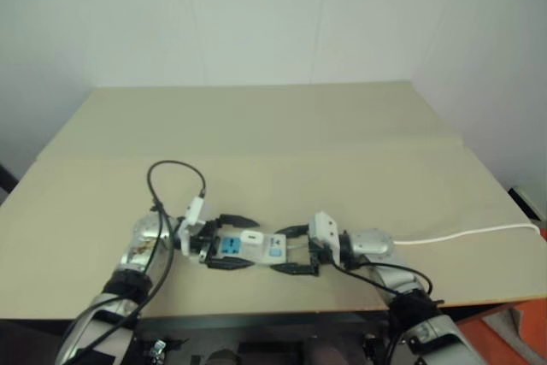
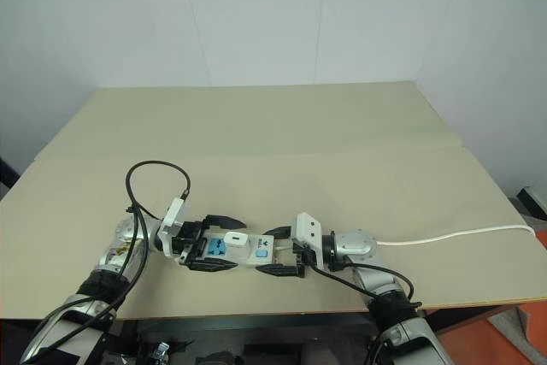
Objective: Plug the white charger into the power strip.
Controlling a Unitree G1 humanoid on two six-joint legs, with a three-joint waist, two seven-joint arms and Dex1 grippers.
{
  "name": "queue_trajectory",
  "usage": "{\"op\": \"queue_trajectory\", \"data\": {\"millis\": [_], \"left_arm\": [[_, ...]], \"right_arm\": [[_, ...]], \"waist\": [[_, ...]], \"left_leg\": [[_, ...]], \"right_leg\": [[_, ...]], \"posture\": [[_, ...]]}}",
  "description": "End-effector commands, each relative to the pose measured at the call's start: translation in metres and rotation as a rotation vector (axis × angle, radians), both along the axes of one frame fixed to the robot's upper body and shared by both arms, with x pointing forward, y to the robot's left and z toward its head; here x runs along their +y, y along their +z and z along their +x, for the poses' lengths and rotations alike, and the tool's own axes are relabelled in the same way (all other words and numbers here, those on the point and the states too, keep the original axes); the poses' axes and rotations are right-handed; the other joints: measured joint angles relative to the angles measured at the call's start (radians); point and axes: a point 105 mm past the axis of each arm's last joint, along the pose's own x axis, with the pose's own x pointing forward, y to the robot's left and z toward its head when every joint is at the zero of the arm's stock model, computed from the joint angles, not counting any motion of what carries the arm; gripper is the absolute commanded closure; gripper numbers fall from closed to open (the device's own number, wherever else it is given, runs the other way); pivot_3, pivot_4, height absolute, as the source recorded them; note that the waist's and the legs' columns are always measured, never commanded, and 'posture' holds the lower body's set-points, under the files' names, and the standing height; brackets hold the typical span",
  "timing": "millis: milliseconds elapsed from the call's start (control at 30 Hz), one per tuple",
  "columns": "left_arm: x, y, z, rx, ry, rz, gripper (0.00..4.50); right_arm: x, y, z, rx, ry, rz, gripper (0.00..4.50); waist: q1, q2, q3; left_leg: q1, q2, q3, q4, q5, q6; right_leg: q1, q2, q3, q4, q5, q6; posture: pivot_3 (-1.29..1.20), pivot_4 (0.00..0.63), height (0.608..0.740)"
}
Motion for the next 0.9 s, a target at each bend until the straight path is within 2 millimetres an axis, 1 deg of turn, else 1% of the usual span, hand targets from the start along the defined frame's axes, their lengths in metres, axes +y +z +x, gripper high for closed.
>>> {"op": "queue_trajectory", "data": {"millis": [33, 233, 300, 333, 400, 433, 467, 500, 533, 567, 600, 667, 767, 833, 900], "left_arm": [[0.007, -0.03, -0.014, 0.127, 0.008, 0.058, 0.02], [0.011, -0.005, -0.008, 0.041, -0.001, 0.052, 0.02], [0.019, 0.015, -0.005, 0.016, 0.01, 0.032, 0.02], [0.022, 0.022, -0.004, 0.006, 0.015, 0.025, 0.02], [0.033, 0.038, 0.001, -0.027, 0.055, 0.013, 0.02], [0.041, 0.047, 0.003, -0.045, 0.078, 0.008, 0.0], [0.049, 0.054, 0.003, -0.062, 0.099, 0.006, 0.0], [0.056, 0.059, 0.003, -0.069, 0.115, 0.009, 0.0], [0.061, 0.063, 0.002, -0.073, 0.13, 0.016, 0.0], [0.068, 0.065, 0.0, -0.074, 0.144, 0.032, 0.0], [0.072, 0.066, -0.001, -0.074, 0.152, 0.044, 0.0], [0.082, 0.064, -0.006, -0.083, 0.169, 0.091, 0.0], [0.098, 0.06, -0.018, -0.067, 0.202, 0.141, 0.0], [0.106, 0.056, -0.025, -0.062, 0.218, 0.172, 0.0], [0.109, 0.055, -0.029, -0.052, 0.228, 0.175, 0.0]], "right_arm": [[0.003, 0.009, -0.002, -0.049, 0.025, 0.02, 1.1], [0.003, 0.01, -0.001, -0.043, 0.019, 0.02, 1.1], [0.001, 0.012, 0.0, -0.031, 0.019, 0.028, 1.1], [0.001, 0.012, 0.0, -0.031, 0.021, 0.03, 1.1], [-0.002, 0.014, -0.002, -0.038, 0.041, 0.026, 1.1], [-0.003, 0.015, -0.002, -0.039, 0.046, 0.027, 0.38], [-0.005, 0.017, -0.001, -0.046, 0.045, 0.03, 0.11], [-0.006, 0.017, 0.0, -0.046, 0.04, 0.031, 0.05], [-0.008, 0.019, 0.001, -0.049, 0.037, 0.034, 0.05], [-0.01, 0.02, 0.001, -0.062, 0.035, 0.033, 0.05], [-0.011, 0.021, 0.001, -0.07, 0.034, 0.031, 0.05], [-0.015, 0.023, 0.002, -0.093, 0.032, 0.022, 0.05], [-0.025, 0.031, 0.004, -0.21, -0.012, -0.004, 0.05], [-0.036, 0.037, 0.002, -0.205, -0.009, -0.013, 0.05], [-0.048, 0.043, -0.003, -0.196, 0.002, -0.024, 0.05]], "waist": [[0.0, 0.0, 0.0], [0.0, -0.001, 0.001], [-0.001, -0.004, 0.004], [-0.002, -0.005, 0.006], [0.0, -0.006, 0.007], [0.001, -0.007, 0.008], [0.002, -0.009, 0.009], [0.002, -0.009, 0.009], [0.001, -0.009, 0.009], [0.002, -0.009, 0.009], [0.003, -0.009, 0.009], [0.005, -0.009, 0.009], [0.004, -0.009, 0.011], [0.006, -0.01, 0.016], [0.012, -0.009, 0.02]], "left_leg": [[0.0, 0.0, 0.0, 0.0, 0.0, 0.0], [-0.001, 0.0, 0.0, 0.0, 0.0, 0.0], [-0.001, 0.0, 0.0, 0.0, 0.0, 0.0], [-0.002, 0.001, 0.0, 0.0, 0.0, 0.0], [-0.009, 0.001, 0.0, 0.0, 0.0, 0.0], [-0.015, 0.001, -0.001, 0.001, 0.0, 0.0], [-0.019, 0.001, -0.001, 0.001, 0.0, 0.0], [-0.022, 0.001, -0.001, 0.002, 0.0, 0.0], [-0.029, 0.001, -0.002, 0.002, 0.0, 0.0], [-0.033, 0.001, -0.002, 0.002, 0.0, 0.0], [-0.033, 0.001, -0.001, 0.002, 0.0, 0.0], [-0.034, 0.0, -0.001, 0.0, 0.0, 0.0], [-0.036, -0.001, -0.001, -0.001, 0.0, -0.001], [-0.036, -0.001, -0.001, -0.001, 0.0, -0.001], [-0.037, -0.001, -0.001, -0.001, 0.0, -0.001]], "right_leg": [[0.0, 0.0, 0.0, 0.0, 0.0, 0.0], [-0.001, 0.0, 0.0, 0.0, 0.0, 0.0], [-0.002, 0.0, 0.0, 0.0, 0.0, 0.0], [-0.003, 0.0, 0.0, 0.0, 0.0, 0.0], [-0.01, 0.0, 0.0, 0.001, 0.0, 0.0], [-0.016, 0.0, -0.001, 0.002, 0.001, 0.0], [-0.021, 0.0, -0.001, 0.002, 0.001, 0.0], [-0.023, 0.0, -0.001, 0.003, 0.001, 0.0], [-0.03, 0.0, -0.001, 0.003, 0.001, -0.001], [-0.035, 0.0, -0.001, 0.004, 0.004, -0.004], [-0.035, -0.001, -0.002, 0.005, 0.006, -0.008], [-0.035, -0.002, -0.003, 0.003, 0.006, -0.009], [-0.036, -0.004, -0.003, -0.001, 0.006, -0.009], [-0.036, -0.005, -0.003, -0.001, 0.006, -0.009], [-0.036, -0.005, -0.004, -0.001, 0.006, -0.009]], "posture": [[0.0, 0.15, 0.74], [0.0, 0.15, 0.74], [0.0, 0.15, 0.74], [0.0, 0.15, 0.74], [0.0, 0.15, 0.74], [0.0, 0.15, 0.74], [0.0, 0.15, 0.74], [0.0, 0.15, 0.74], [0.0, 0.15, 0.74], [0.0, 0.15, 0.74], [0.0, 0.15, 0.74], [0.0, 0.15, 0.74], [0.0, 0.15, 0.74], [0.0, 0.15, 0.74], [0.0, 0.15, 0.74]]}}
